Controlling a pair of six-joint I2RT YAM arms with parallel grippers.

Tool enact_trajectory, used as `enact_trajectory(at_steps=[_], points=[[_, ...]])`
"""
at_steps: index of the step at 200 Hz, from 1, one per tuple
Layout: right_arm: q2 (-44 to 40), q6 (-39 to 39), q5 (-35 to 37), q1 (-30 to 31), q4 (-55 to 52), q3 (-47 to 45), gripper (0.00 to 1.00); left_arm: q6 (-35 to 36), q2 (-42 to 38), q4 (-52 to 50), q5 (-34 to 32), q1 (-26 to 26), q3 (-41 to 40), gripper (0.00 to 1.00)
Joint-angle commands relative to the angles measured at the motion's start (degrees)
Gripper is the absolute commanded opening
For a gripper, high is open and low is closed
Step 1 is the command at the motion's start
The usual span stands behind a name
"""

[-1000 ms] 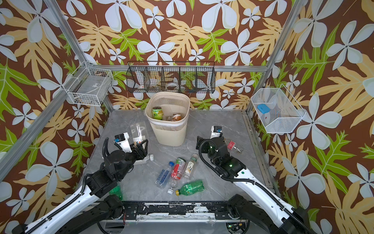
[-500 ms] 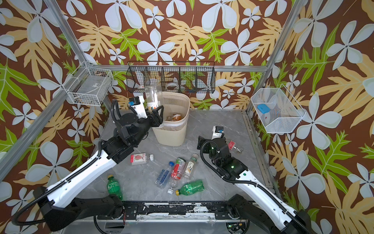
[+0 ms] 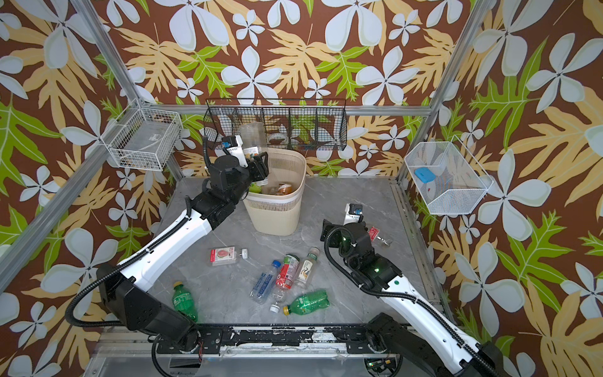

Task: Throw the plastic bottles in the bin
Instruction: Throw the plastic bottle into the trash bin, then pick up the plastic bottle from the center of the table.

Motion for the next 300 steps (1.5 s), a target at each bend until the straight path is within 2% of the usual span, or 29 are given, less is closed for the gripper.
enact_trajectory(at_steps=[1,26,43,77,102,127,163,193,226,252,300], points=[[0.3,-0.8,0.8,-0.1,0.3,0.5,1.0,-1.3,1.0,-1.0,1.2,0.7,0.8,0.54],[0.4,-0.8,0.6,-0.1,0.3,0.8,1.0,-2.7,2.1,-3.6,1.5,1.1,1.5,0.88],[0.3,-0.8,0.6,-0.1,0.1,0.9,1.0,-2.8,1.7,-4.8,0.2,1.2,1.6,1.0],[0.6,-1.0,0.6,-0.1,0.1,1.2,0.99,-2.5,-2.7,-3.3,-0.2,1.7,-1.2,1.0],[1.0,-0.9,0.3,-0.1,0.2,1.3,1.0,-1.5,-9.9,1.0,0.7,1.6,-9.1,1.0],[1.3,-0.7,-0.1,-0.2,0.3,1.1,1.0,-1.9,-20.2,5.3,1.3,1.6,-24.7,1.0],[2.5,0.3,-1.7,-0.3,0.6,0.6,1.0,-8.1,-35.1,9.1,2.4,1.7,-50.0,1.0],[3.7,1.2,-2.8,-0.4,0.6,0.5,1.0,-14.1,-43.5,9.0,4.5,1.7,-62.0,1.0],[5.0,3.8,-4.9,-0.4,-0.2,0.2,1.0,-15.5,-47.6,8.5,3.8,1.7,-65.7,1.0],[6.2,7.6,-7.9,0.1,-3.1,0.5,0.94,-15.0,-47.4,7.4,3.2,1.7,-65.3,1.0],[8.7,15.6,-8.1,6.9,-7.1,-2.0,0.92,-15.3,-46.6,6.6,2.2,1.7,-65.4,1.0]])
